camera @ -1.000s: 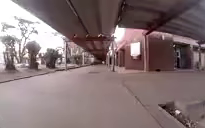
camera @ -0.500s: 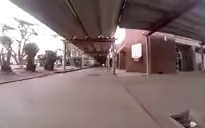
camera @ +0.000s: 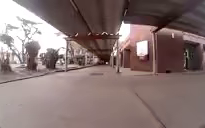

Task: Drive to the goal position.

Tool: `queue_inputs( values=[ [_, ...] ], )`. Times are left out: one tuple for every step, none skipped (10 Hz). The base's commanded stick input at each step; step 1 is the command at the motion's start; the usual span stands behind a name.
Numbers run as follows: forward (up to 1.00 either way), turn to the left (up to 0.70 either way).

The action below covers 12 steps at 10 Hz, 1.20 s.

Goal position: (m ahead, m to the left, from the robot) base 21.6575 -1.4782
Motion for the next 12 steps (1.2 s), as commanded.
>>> queue_inputs(
  values=[
    [0.70,0.00],
    [0.70,0.00],
    [0.70,0.00],
    [0.70,0.00],
    [0.70,0.00],
    [0.70,0.00],
    [0.70,0.00],
    [0.70,0.00],
    [0.70,0.00],
    [0.70,0.00],
    [0.70,0.00],
    [0.70,0.00]
  ],
)
